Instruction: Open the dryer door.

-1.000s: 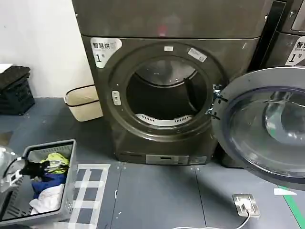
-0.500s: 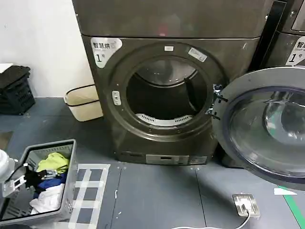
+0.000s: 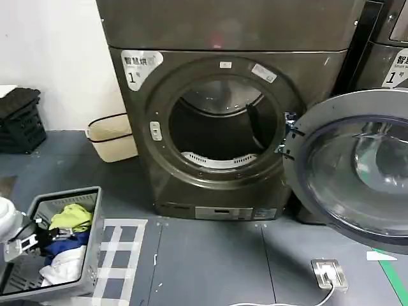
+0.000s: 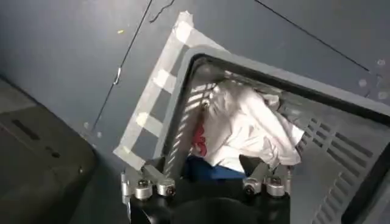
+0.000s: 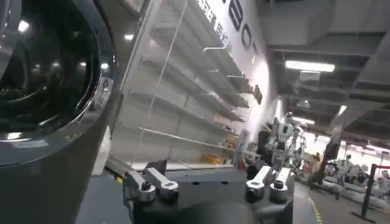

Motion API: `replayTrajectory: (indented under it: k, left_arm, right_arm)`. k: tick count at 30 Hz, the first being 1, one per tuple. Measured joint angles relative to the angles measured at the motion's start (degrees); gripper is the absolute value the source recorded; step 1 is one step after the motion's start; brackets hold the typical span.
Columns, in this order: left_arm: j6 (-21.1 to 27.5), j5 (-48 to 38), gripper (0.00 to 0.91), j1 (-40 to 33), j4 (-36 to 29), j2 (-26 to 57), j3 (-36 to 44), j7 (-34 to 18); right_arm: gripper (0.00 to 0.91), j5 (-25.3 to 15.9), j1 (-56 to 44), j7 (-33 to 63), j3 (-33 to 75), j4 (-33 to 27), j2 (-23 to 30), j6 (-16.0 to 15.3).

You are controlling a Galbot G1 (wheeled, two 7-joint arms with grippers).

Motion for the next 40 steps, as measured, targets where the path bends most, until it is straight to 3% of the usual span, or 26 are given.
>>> replayTrajectory:
  k: [20, 40]
  left_arm:
    - [0.01, 6.85, 0.907, -1.54, 1.50, -1.94, -0.13, -0.20]
    - [0.01, 7.58, 0.907, -0.86, 3.00, -2.48, -0.27, -0.26]
  right_arm:
    - [0.907, -0.32, -0.34, -0.06, -0.25, -0.43, 0.75, 1.27]
    - [0.907, -0.67, -0.14, -0.32, -0.79, -0.34, 1.15, 1.46]
